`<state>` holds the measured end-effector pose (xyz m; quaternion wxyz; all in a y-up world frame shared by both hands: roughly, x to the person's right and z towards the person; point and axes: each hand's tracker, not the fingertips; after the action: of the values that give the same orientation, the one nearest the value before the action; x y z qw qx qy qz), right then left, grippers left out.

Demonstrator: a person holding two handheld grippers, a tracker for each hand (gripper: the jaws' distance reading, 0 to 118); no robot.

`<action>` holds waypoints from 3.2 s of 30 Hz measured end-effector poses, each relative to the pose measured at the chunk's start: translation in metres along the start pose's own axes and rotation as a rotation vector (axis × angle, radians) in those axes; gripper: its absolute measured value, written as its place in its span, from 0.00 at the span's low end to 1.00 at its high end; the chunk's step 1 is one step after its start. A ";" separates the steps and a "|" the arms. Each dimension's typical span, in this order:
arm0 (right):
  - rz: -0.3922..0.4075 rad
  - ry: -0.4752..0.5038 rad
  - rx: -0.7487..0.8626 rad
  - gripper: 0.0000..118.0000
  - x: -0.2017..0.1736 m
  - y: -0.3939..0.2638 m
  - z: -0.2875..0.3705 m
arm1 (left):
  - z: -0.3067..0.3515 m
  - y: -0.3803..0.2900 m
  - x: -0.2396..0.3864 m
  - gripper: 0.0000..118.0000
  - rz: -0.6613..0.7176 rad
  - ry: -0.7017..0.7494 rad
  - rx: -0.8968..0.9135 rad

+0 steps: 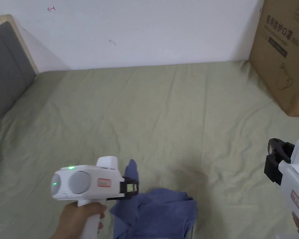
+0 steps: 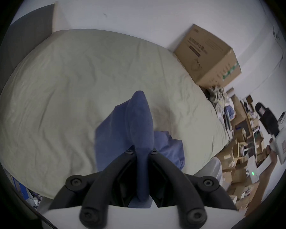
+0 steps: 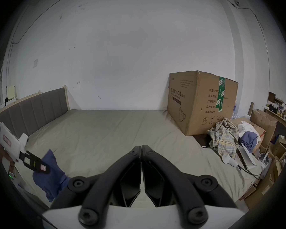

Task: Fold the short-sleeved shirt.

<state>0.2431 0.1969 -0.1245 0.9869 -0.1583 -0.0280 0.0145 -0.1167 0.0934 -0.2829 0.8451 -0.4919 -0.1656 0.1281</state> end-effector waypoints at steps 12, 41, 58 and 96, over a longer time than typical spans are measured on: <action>-0.004 -0.025 -0.017 0.00 0.017 -0.010 0.002 | -0.116 -0.052 0.091 0.07 -0.101 0.085 -0.214; -0.018 -0.036 0.005 0.00 0.030 -0.009 0.018 | -0.055 -0.083 0.050 0.00 -0.170 0.134 0.326; -0.019 -0.093 -0.037 0.00 0.058 -0.019 0.019 | -0.139 -0.141 0.107 0.00 -0.262 0.109 0.129; 0.004 -0.014 0.242 0.00 -0.025 0.046 0.041 | 0.169 -0.021 0.031 0.01 -0.315 0.329 1.002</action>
<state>0.2149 0.2524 -0.1015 0.9985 -0.0379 -0.0327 0.0211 -0.1557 0.2280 -0.1814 0.9996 -0.0123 -0.0218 -0.0154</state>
